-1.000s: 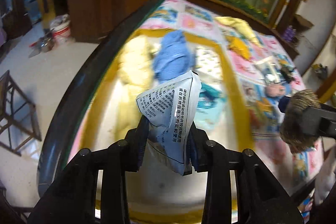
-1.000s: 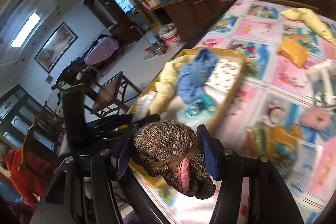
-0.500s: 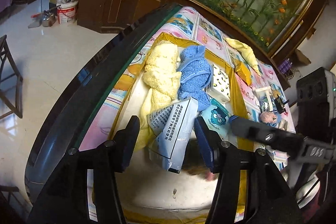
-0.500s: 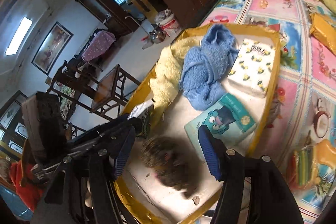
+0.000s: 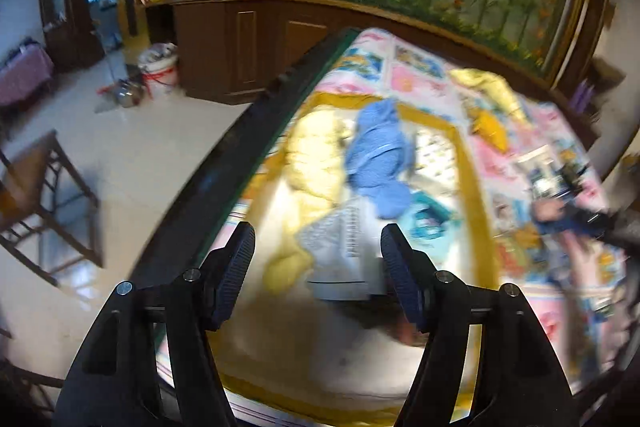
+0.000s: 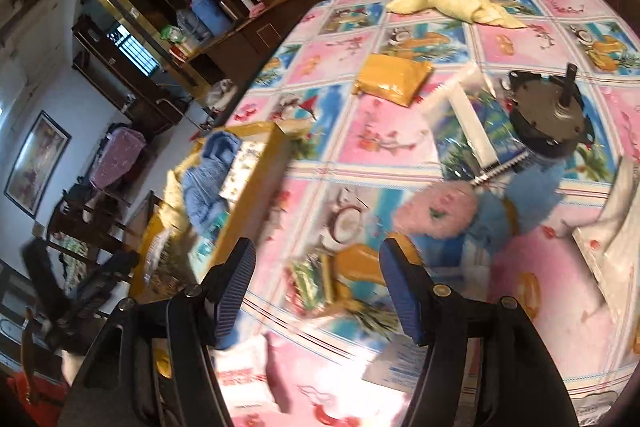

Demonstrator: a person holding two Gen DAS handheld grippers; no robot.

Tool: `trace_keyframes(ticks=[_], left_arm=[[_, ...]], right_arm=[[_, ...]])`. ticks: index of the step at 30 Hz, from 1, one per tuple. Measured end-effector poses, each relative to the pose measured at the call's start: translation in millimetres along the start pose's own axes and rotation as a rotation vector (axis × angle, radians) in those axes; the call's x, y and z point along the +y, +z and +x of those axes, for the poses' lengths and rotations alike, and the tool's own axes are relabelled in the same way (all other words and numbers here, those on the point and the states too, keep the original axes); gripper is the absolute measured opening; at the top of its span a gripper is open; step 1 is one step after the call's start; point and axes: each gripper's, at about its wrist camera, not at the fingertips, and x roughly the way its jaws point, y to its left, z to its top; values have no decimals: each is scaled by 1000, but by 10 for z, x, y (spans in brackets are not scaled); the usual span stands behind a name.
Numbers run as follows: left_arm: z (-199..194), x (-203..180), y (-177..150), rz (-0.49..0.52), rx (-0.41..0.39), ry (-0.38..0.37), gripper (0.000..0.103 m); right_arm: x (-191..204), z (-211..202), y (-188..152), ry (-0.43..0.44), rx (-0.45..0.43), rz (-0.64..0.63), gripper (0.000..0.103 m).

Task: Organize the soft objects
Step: 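Grasp the striped crayon packet with the right gripper and carry it toward the tray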

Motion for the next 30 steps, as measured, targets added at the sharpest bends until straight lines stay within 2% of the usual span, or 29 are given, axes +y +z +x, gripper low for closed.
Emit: trace_keyframes(ticks=[5, 8, 11, 13, 14, 15, 16, 18, 21, 27, 30], left_arm=[[-277, -158, -64, 21, -61, -44, 66], [-269, -183, -81, 31, -56, -15, 66], [-260, -119, -103, 0, -45, -13, 66], [-291, -89, -117, -15, -57, -27, 66], [-322, -86, -128, -18, -66, -42, 66], [-362, -99, -137, -15, -77, -61, 66], [-399, -125, -146, -5, -89, -87, 66], [-481, -234, -177, 46, -117, -141, 66], [-551, -470, -247, 148, -132, -201, 66], [-569, -1010, -467, 359, -65, -315, 66], [-505, -1271, -603, 440, -14, -350, 66]], right_arm=[[208, 277, -78, -74, 79, -111, 64], [273, 421, -99, -102, 101, -138, 64], [322, 578, -106, -115, 120, -150, 64], [363, 679, -120, -161, 128, -194, 64], [400, 705, -133, -188, 125, -227, 60], [431, 691, -159, -217, 119, -256, 40], [433, 687, -174, -229, 123, -264, 34], [398, 649, -193, -218, 141, -256, 22], [332, 557, -264, -224, 151, -266, 20], [52, 228, -486, -209, 161, -236, 21], [-75, 89, -563, -206, 160, -227, 22]])
